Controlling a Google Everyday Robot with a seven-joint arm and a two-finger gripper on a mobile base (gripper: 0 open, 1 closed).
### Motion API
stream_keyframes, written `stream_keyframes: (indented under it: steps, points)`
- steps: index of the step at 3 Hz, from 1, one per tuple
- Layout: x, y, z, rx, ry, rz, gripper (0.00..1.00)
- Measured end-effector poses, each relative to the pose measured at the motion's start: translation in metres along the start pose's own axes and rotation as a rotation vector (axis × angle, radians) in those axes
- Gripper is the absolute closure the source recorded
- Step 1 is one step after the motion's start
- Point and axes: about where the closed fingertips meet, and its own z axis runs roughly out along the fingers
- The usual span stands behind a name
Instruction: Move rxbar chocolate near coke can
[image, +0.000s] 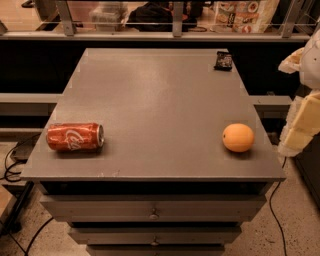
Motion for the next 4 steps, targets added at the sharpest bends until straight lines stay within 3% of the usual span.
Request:
stream_keyframes:
  steps: [1,2,3,4]
  points:
    - [0.0,0.0,0.0,0.0,0.0,0.0,0.0]
    - [-0.01,-0.024,0.002,0.031,-0.046,-0.004,0.0]
    - [-0.017,-0.061,0.004,0.076,-0.138,0.027,0.0]
    - [-0.017,-0.061,0.004,0.076,-0.138,0.027,0.0]
